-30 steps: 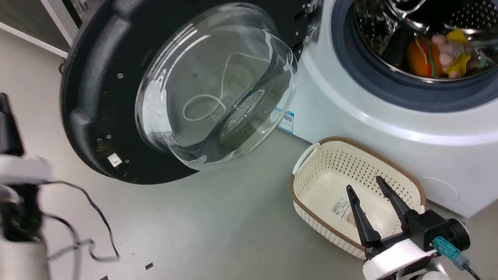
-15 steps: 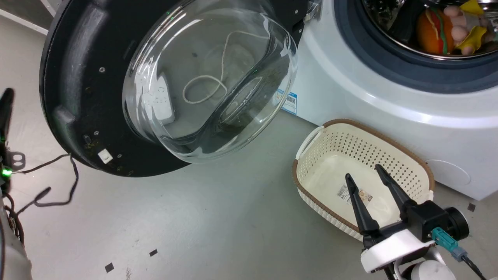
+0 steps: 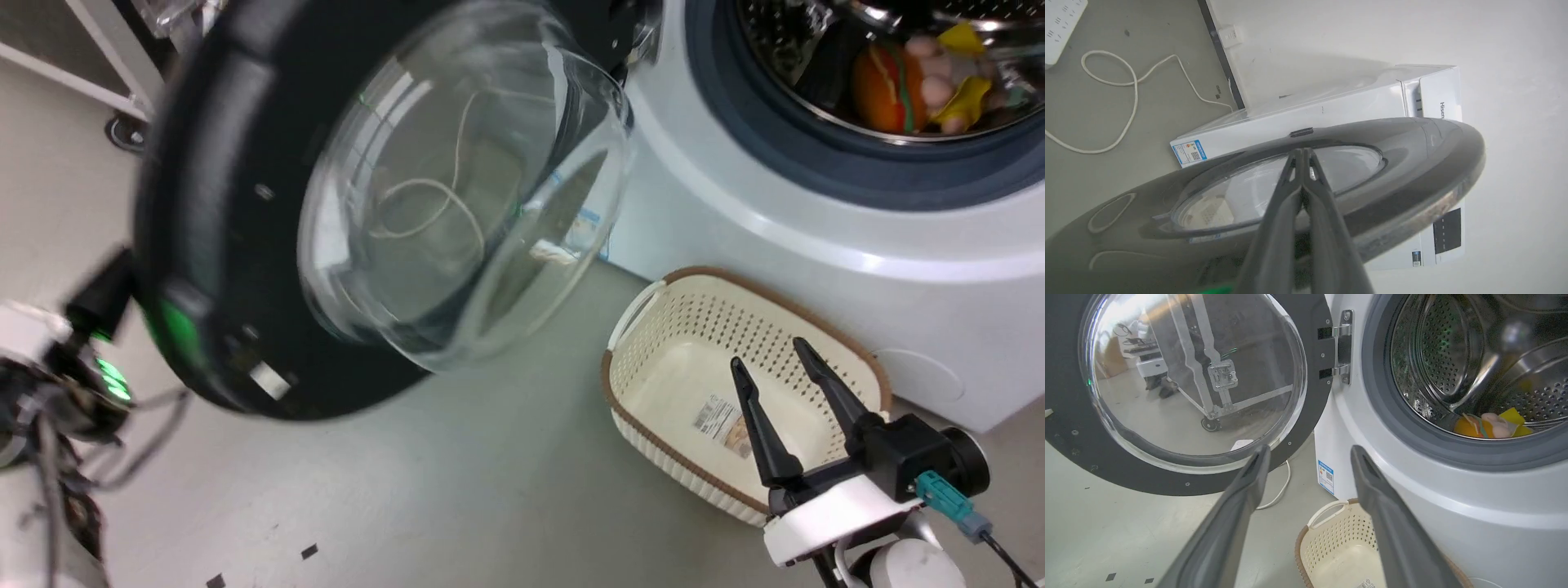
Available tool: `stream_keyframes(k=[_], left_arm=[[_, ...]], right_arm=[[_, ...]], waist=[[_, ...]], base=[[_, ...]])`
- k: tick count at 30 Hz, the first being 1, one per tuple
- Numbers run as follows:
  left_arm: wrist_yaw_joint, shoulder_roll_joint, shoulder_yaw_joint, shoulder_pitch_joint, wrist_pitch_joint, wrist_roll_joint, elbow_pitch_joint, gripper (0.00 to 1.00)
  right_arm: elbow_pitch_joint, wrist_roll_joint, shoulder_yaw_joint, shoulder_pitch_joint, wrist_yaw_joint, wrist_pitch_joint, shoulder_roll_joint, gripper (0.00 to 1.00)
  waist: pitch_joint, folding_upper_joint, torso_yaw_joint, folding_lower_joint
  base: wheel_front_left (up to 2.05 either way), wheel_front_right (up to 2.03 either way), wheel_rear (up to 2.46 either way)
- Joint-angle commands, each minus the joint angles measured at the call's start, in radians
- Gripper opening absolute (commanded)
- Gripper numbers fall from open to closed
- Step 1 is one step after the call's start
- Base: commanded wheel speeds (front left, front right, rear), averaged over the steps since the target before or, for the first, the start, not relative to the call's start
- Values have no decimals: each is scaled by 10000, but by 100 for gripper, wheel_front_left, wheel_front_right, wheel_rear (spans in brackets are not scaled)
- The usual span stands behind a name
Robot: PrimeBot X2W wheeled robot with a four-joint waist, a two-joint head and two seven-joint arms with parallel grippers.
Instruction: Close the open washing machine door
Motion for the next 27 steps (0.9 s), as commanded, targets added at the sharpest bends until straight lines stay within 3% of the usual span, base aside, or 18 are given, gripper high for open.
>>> stream_keyframes(k=[1, 9, 15, 21, 27], left_arm=[[-44, -288, -180, 310, 230, -111, -107, 0], [-45, -1282, -808, 2297, 1627, -876, -1580, 0], [-45, -1960, -1489, 3756, 1911, -1115, -2471, 0], [-45, -2179, -2685, 4573, 1564, -1552, -2940, 0], [-45, -2193, -4377, 4757, 277, -2827, -3131, 0]], right_arm=[[0, 58, -55, 52, 8, -44, -16, 100], [22, 93, -608, 463, 8, -44, 100, 100], [8, -17, -1013, 669, 8, -44, 150, 100], [10, -24, -1420, 655, 8, -44, 164, 100], [-4, -68, -1614, 430, 8, -44, 166, 100]], waist=[[-167, 0, -89, 1], [-1010, 0, -471, 1], [-1387, 0, -1049, 1], [-1279, 0, -1965, 1], [-789, 0, -3310, 1]], base=[[0, 0, 0], [0, 0, 0], [0, 0, 0], [0, 0, 0], [0, 0, 0]])
